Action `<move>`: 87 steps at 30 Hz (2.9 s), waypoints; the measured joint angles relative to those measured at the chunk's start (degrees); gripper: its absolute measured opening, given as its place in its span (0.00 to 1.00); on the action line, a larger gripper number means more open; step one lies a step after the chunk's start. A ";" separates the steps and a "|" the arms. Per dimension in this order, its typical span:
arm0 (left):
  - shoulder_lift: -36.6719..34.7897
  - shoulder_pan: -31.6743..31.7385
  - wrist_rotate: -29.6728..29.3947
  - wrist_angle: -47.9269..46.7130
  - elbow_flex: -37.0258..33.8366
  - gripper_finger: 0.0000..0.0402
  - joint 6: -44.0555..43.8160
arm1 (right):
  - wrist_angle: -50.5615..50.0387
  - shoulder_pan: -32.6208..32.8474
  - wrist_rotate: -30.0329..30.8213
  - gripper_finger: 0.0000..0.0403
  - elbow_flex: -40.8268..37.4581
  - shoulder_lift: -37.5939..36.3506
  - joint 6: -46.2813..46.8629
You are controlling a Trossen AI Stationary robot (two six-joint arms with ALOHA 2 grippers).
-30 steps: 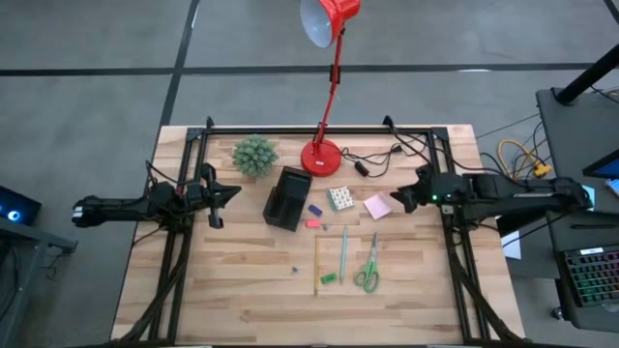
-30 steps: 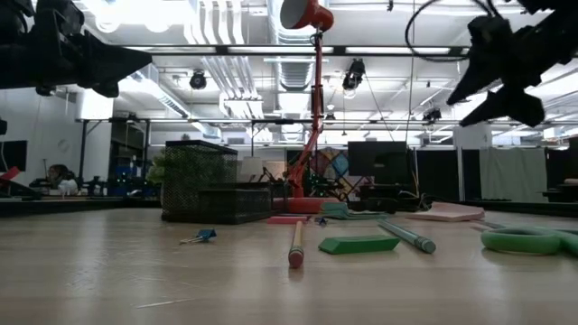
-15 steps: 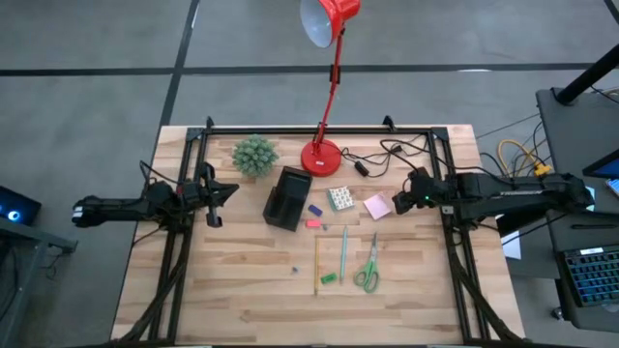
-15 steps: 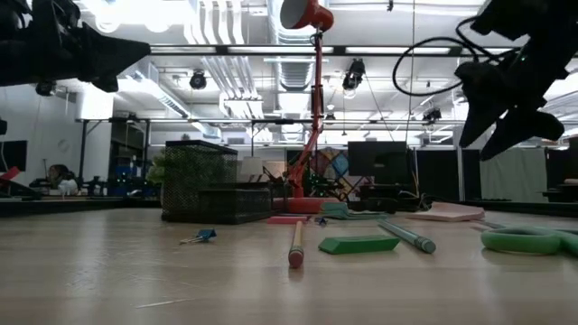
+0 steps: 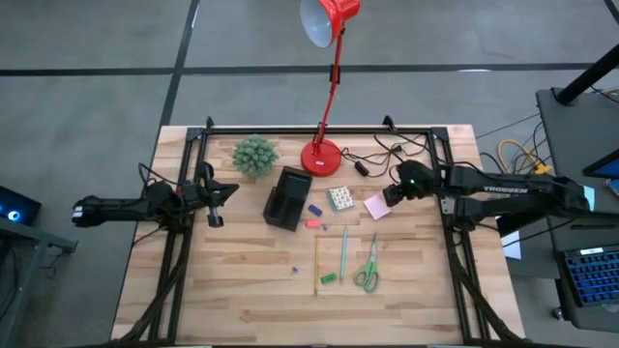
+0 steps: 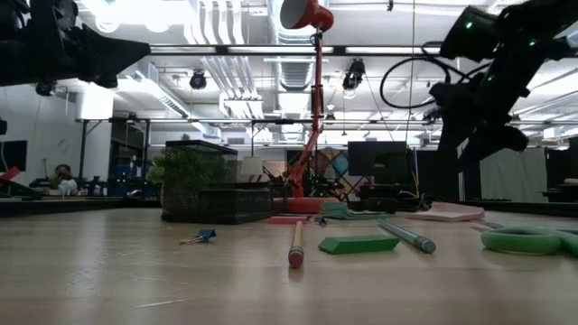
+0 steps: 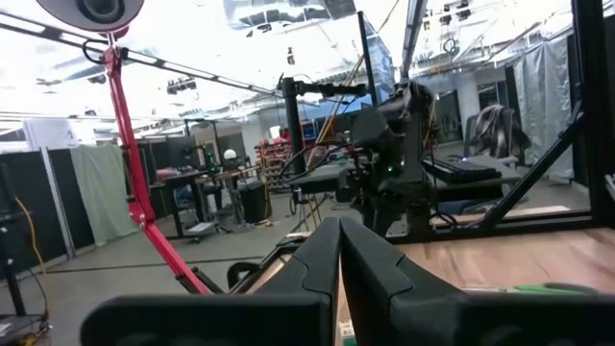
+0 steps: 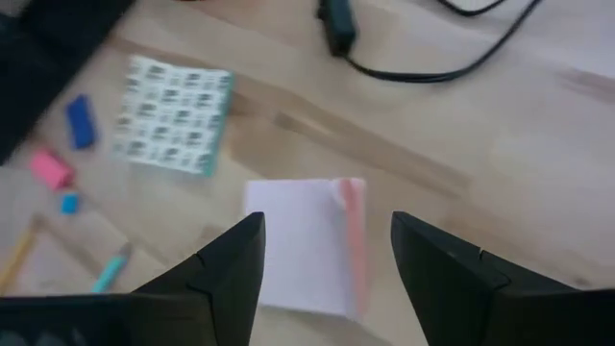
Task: Pick and place office supplies into organizer
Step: Put the pink sticky notes in the black desk organizer
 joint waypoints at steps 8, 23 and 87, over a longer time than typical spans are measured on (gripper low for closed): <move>0.02 0.00 -0.02 -0.04 0.00 0.00 0.00 | 2.49 -6.05 -6.12 0.54 0.17 8.45 -4.84; 0.22 -0.02 0.00 -0.22 0.00 0.00 -0.11 | 9.20 -6.09 -9.07 0.53 1.11 20.75 -8.50; 4.34 -0.01 0.00 -0.17 0.00 0.00 -1.06 | 10.32 -6.07 -17.93 0.02 4.81 22.55 -7.26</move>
